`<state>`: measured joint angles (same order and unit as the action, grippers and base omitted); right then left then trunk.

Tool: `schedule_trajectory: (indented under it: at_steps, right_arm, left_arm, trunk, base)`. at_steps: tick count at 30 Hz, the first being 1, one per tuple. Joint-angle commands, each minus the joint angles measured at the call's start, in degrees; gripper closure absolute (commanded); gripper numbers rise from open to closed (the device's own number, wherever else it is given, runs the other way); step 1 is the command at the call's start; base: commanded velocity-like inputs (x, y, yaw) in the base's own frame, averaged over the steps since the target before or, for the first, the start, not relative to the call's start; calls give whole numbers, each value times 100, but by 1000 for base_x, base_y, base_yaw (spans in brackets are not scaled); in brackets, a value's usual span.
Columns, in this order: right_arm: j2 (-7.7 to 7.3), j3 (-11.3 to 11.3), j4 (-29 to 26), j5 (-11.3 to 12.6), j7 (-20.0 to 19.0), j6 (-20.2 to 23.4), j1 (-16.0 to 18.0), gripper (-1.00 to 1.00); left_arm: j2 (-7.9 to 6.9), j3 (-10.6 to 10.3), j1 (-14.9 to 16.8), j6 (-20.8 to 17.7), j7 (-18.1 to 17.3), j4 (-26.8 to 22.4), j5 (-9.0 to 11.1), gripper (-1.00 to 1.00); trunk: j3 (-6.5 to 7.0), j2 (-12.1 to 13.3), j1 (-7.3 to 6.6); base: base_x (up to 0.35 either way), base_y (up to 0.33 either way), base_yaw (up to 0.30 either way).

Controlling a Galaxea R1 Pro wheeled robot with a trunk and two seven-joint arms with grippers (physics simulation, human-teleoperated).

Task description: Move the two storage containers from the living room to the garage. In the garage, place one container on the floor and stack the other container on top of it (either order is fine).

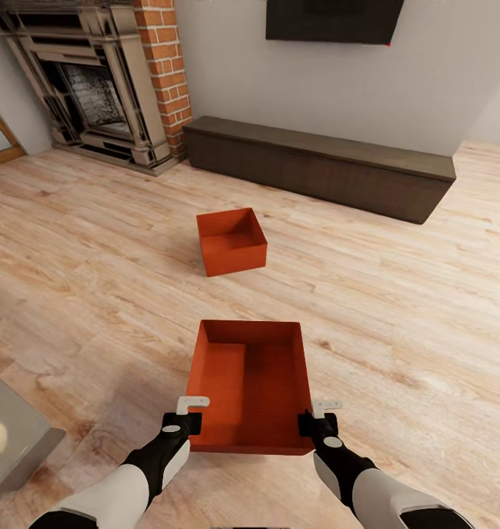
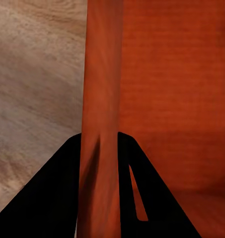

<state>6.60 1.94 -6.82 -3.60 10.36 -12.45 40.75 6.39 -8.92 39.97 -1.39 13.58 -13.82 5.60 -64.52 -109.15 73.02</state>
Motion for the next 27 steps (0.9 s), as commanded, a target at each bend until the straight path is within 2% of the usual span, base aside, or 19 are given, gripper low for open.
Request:
schedule_trajectory:
  at_steps: [1, 27]
  right_arm:
    - [-1, -89, 13, 10, 65, -20, 3, 100]
    - [-3, -89, 13, 13, 69, -20, 4, 100]
  left_arm:
    - [-6, 32, 2, -20, 68, -13, -7, 100]
    - [-9, 31, 2, -21, 70, -24, -7, 100]
  trunk:
    - [15, 40, -23]
    - [482, 1083, -594]
  base:
    - [0, 0, 0]
    - [0, 0, 0]
